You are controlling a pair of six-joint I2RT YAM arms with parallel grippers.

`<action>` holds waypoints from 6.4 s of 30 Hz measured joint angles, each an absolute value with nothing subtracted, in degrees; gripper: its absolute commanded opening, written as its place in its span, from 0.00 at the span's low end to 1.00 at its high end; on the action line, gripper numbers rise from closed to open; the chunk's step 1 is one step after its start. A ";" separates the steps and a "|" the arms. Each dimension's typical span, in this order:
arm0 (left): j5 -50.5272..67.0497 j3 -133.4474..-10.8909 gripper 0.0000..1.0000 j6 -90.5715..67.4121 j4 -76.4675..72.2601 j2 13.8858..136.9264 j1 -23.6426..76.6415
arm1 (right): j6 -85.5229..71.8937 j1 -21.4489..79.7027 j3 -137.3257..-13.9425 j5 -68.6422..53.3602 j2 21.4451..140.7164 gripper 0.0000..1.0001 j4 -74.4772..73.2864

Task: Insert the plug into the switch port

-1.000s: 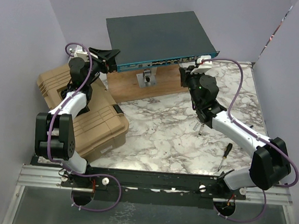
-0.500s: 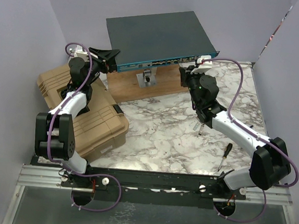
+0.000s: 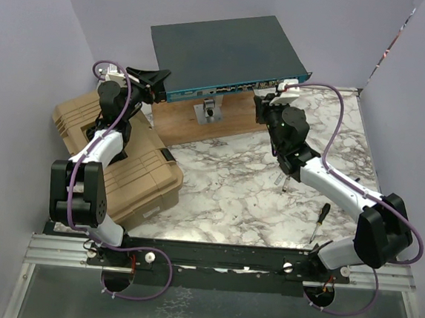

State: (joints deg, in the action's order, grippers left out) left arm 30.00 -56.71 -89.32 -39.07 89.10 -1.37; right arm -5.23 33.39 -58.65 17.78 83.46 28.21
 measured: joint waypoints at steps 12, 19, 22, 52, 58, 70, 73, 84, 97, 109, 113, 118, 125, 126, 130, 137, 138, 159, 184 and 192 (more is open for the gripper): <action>29.43 -56.80 0.01 -89.32 -38.89 89.10 -1.15 | -5.48 34.04 -59.33 17.85 83.99 0.00 27.90; 29.19 -56.80 0.01 -89.34 -38.92 89.10 -1.06 | -4.27 35.22 -59.92 19.75 84.62 0.01 27.40; 29.15 -56.80 0.01 -89.34 -38.89 89.10 -1.06 | -3.95 35.55 -59.92 20.32 84.77 0.01 27.40; 28.84 -56.88 0.01 -88.95 -37.98 88.75 -0.97 | -0.03 36.49 -60.90 21.04 85.14 0.01 26.46; 28.80 -56.88 0.01 -88.86 -37.76 88.66 -0.95 | 0.01 36.64 -61.41 21.21 85.32 0.01 25.39; 28.42 -56.88 0.01 -88.25 -36.99 88.27 -0.82 | -3.66 36.53 -67.31 21.65 85.32 0.01 14.68; 28.38 -56.88 0.01 -88.05 -36.82 88.18 -0.78 | -4.84 36.29 -68.20 21.61 85.32 0.01 13.04; 27.90 -56.88 0.01 -87.37 -35.68 87.74 -0.67 | -5.72 35.53 -67.40 19.20 84.58 0.01 13.45; 27.57 -56.88 0.01 -87.20 -35.48 87.64 -0.49 | -5.21 33.41 -66.76 16.38 84.58 0.00 14.04; 27.40 -56.88 0.01 -87.18 -35.48 87.61 -0.38 | -10.46 30.89 -67.29 9.80 84.53 0.01 11.57; 27.38 -56.88 0.01 -87.18 -35.48 87.61 -0.38 | -12.12 30.74 -71.09 9.89 84.75 0.01 5.93; 27.40 -56.88 0.01 -87.13 -35.35 87.55 -0.38 | -12.10 30.74 -73.01 10.87 84.84 0.00 3.18; 27.40 -56.88 0.00 -87.09 -35.27 87.53 -0.38 | -8.93 30.76 -72.29 11.33 84.86 0.01 4.21; 27.40 -56.88 0.00 -87.09 -35.27 87.53 -0.38 | -8.38 30.76 -71.81 11.33 84.86 0.01 4.80; 27.40 -56.88 0.00 -86.96 -35.22 87.50 -0.36 | -5.45 30.79 -69.89 11.22 84.86 0.01 7.29; 27.40 -56.88 0.00 -86.85 -35.05 87.42 -0.36 | -2.74 30.79 -68.27 10.83 84.82 0.01 9.87; 27.40 -56.88 0.00 -86.83 -35.03 87.42 -0.36 | -2.46 30.79 -68.25 10.74 84.79 0.01 9.93; 27.42 -57.01 0.00 -86.41 -34.33 87.20 -0.30 | -4.60 30.33 -72.93 11.03 84.64 0.01 3.03; 27.40 -57.34 0.00 -86.06 -33.69 87.20 -0.30 | -6.35 31.20 -72.47 12.49 83.68 0.01 1.54; 27.40 -57.36 0.00 -86.04 -33.67 87.20 -0.30 | -5.98 32.01 -72.47 13.45 83.88 0.01 2.31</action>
State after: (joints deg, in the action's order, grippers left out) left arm 27.40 -57.36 -86.04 -33.67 87.20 -0.30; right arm -5.98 32.01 -72.47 13.45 83.88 2.31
